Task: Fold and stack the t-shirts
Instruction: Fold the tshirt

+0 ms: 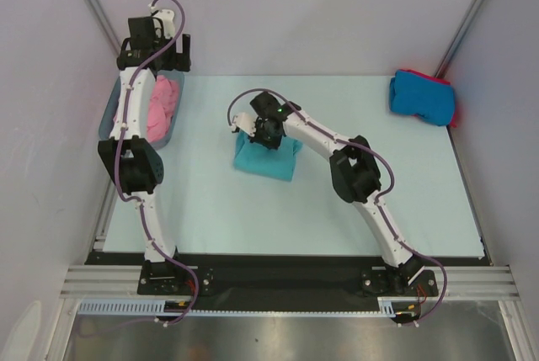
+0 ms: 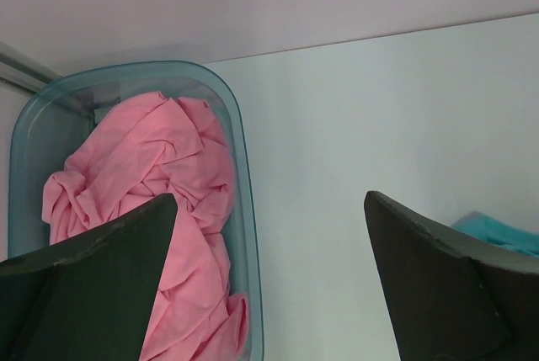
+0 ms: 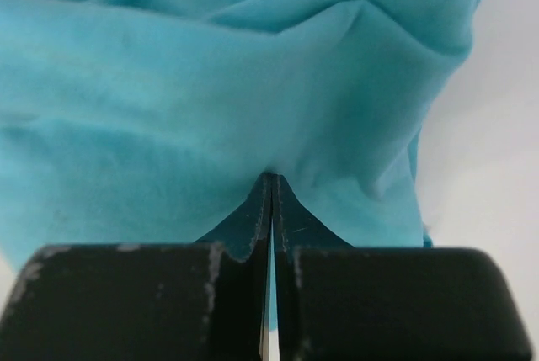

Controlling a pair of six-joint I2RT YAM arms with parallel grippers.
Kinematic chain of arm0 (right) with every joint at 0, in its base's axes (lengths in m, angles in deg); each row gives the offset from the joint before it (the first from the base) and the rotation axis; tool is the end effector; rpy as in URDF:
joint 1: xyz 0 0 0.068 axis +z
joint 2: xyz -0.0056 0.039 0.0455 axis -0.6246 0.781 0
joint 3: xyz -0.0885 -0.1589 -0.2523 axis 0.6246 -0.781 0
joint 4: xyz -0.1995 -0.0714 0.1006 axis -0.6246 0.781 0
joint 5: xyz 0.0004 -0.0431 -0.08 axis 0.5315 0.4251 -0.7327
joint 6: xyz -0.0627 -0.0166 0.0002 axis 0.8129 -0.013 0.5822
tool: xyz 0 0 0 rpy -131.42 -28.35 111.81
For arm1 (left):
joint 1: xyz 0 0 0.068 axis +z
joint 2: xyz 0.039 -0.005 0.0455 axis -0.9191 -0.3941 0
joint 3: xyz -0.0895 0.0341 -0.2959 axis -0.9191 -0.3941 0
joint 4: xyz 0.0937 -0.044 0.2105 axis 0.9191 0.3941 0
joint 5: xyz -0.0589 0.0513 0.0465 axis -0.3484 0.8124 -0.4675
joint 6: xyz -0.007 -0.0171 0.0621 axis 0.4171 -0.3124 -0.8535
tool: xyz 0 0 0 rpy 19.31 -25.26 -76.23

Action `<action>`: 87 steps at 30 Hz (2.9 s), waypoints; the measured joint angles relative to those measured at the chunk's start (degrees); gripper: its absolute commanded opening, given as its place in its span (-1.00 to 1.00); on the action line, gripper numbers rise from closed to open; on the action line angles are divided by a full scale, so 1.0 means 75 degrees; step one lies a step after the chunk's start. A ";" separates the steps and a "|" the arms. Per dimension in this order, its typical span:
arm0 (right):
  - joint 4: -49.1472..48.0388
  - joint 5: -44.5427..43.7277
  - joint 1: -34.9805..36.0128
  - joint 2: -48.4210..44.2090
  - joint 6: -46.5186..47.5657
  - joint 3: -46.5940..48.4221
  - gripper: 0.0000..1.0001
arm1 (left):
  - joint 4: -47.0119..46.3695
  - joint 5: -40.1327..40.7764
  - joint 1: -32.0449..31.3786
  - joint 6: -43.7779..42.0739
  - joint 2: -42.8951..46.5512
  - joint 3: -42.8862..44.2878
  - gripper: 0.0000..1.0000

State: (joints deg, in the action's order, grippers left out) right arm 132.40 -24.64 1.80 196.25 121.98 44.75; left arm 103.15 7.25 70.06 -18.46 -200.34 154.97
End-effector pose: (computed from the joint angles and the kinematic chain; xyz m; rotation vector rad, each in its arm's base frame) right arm 0.4045 0.3525 0.2071 -1.7635 1.9528 0.1412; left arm 0.4958 0.0213 0.3973 0.1980 2.0907 -0.0084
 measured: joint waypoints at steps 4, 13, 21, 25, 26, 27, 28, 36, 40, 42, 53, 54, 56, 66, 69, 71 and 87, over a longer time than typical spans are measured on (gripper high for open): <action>-0.0338 -0.0262 -0.0041 0.0195 0.0023 0.0041 -1.00 | 0.0000 0.0020 0.0000 -0.0003 0.0000 -0.0012 1.00; -0.0857 -0.0632 -0.0090 0.0271 0.0213 0.0353 -1.00 | 0.0003 0.0026 0.0000 -0.0073 0.0000 -0.0096 1.00; -0.1279 -0.1087 -0.0140 0.0493 0.0627 0.0353 -1.00 | 0.0003 0.0032 -0.0012 -0.0131 0.0000 -0.0096 0.99; -0.1437 -0.1201 -0.0143 0.0729 0.0708 0.0353 -1.00 | 0.0003 0.0029 -0.0020 -0.0131 0.0000 -0.0096 0.99; -0.1469 -0.1221 -0.0137 0.0729 0.0711 0.0353 -1.00 | 0.0003 0.0029 -0.0020 -0.0134 0.0000 -0.0096 0.99; -0.1498 -0.1224 -0.0137 0.0729 0.0717 0.0353 -1.00 | 0.0003 0.0029 -0.0020 -0.0134 0.0000 -0.0096 1.00; -0.1521 -0.1227 -0.0140 0.0734 0.0717 0.0353 -1.00 | 0.0003 0.0029 -0.0020 -0.0131 0.0000 -0.0096 0.99; -0.2189 -0.1705 -0.0067 0.0565 0.0796 -0.0140 -1.00 | 0.0003 0.0052 -0.0020 -0.0131 0.0000 -0.0096 0.99; -0.2900 -0.2396 0.0154 0.0052 0.1241 -0.1113 -1.00 | -0.0012 0.0271 -0.0017 -0.0131 0.0000 -0.0096 0.99; -0.3200 -0.2643 0.0271 -0.0277 0.1504 -0.1594 -0.99 | -0.0035 0.0408 0.0000 -0.0128 0.0000 -0.0096 1.00; -0.5001 -0.3480 0.0976 -0.1314 0.3194 -0.2416 -1.00 | -0.0204 0.0443 0.0361 -0.0061 0.0195 -0.0280 1.00; -0.5374 -0.3585 0.0976 -0.1195 0.3427 -0.2498 -1.00 | -0.0210 0.0458 0.0391 -0.0052 0.0224 -0.0332 0.99; -0.6135 -0.3794 0.0921 -0.0731 0.3850 -0.2565 -1.00 | -0.0224 0.0487 0.0446 -0.0047 0.0268 -0.0423 1.00; -0.8134 -0.4232 0.0627 0.1542 0.5339 -0.1810 -1.00 | -0.0644 0.0388 0.0641 0.0090 0.0921 -0.1518 0.99; -0.8116 -0.4232 0.0656 0.1603 0.5342 -0.1711 -1.00 | -0.0714 0.0347 0.0691 0.0157 0.1032 -0.1542 0.99; -0.8070 -0.4237 0.0662 0.1629 0.5313 -0.1638 -1.00 | -0.0790 0.0326 0.0711 0.0204 0.1090 -0.1542 1.00; -0.4922 -0.4004 0.0216 0.0321 0.3314 -0.0743 -0.93 | -0.1105 -0.0341 0.0425 -0.0997 0.1244 -0.2460 1.00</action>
State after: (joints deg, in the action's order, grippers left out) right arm 95.49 -54.67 3.41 198.66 146.83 39.18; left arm 94.86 4.69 73.25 -25.94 -191.00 136.53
